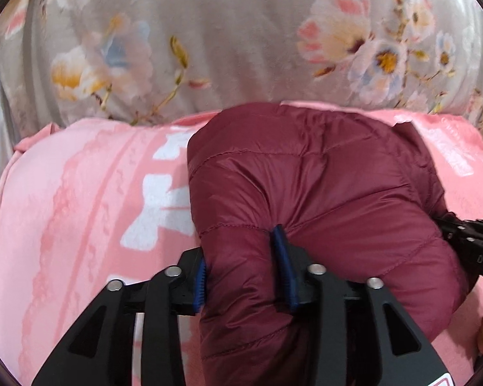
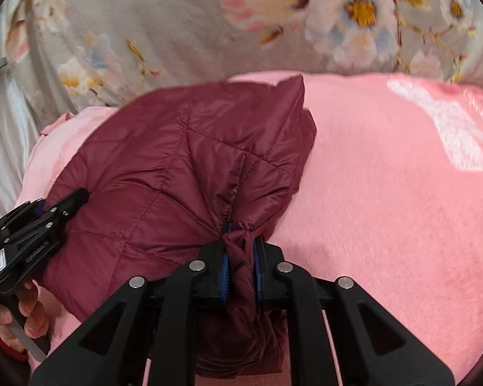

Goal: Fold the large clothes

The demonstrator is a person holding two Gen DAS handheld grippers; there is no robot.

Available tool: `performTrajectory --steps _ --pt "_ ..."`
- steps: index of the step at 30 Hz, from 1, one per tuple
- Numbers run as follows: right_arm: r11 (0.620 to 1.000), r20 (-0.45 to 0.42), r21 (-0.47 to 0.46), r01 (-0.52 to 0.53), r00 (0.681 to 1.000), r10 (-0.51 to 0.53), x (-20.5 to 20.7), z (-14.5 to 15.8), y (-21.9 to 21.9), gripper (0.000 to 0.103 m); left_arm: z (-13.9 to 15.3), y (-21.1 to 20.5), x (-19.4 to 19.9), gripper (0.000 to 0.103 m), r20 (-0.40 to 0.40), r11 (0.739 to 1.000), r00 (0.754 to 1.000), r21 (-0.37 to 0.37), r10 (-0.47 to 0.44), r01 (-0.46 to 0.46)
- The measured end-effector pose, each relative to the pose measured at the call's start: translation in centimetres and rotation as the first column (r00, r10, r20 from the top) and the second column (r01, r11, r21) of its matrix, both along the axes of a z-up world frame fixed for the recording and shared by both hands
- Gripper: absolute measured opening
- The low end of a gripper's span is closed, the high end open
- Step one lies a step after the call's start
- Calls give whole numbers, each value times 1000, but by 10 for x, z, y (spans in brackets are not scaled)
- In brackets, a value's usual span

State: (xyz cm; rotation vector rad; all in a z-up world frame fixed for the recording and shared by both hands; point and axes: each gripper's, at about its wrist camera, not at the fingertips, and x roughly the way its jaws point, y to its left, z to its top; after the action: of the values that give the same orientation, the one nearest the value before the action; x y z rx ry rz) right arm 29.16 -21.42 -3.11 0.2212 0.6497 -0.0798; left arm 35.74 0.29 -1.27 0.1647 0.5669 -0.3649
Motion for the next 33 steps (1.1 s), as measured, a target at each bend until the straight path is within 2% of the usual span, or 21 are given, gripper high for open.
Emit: performTrajectory --steps 2,4,7,11,15,18,20,25,31,33 --pt "1000 -28 -15 20 999 -20 -8 7 1 20 4 2 -1 55 -57 997 996 40 74 -71" --pt "998 -13 -20 60 998 -60 -26 18 -2 24 13 9 -9 63 -88 989 986 70 140 -134" --pt "994 25 -38 100 995 -99 -51 41 -2 25 32 20 -25 64 -119 974 970 106 211 -199" --pt "997 1 -58 49 999 -49 -53 61 19 21 52 17 -35 64 -136 957 952 132 275 -257" --pt "990 -57 -132 39 997 -47 -36 52 43 21 55 -2 -41 64 -142 949 942 122 305 -289" --pt "993 -95 -104 58 993 -68 -28 34 43 21 36 -13 -35 64 -217 953 928 103 302 -286" --pt "989 -107 -123 80 990 -93 -25 20 42 20 19 -18 -30 64 -249 951 918 105 309 -291" --pt "984 -107 -158 83 989 -101 -24 5 46 19 2 -22 -31 65 -215 946 922 89 323 -311" --pt "963 -80 -254 93 990 -116 -22 -4 58 19 -10 -30 -35 65 -133 943 935 109 329 -316" --pt "965 -79 -245 91 990 -114 -22 -4 57 19 -12 -32 -37 65 -107 941 938 114 331 -319"
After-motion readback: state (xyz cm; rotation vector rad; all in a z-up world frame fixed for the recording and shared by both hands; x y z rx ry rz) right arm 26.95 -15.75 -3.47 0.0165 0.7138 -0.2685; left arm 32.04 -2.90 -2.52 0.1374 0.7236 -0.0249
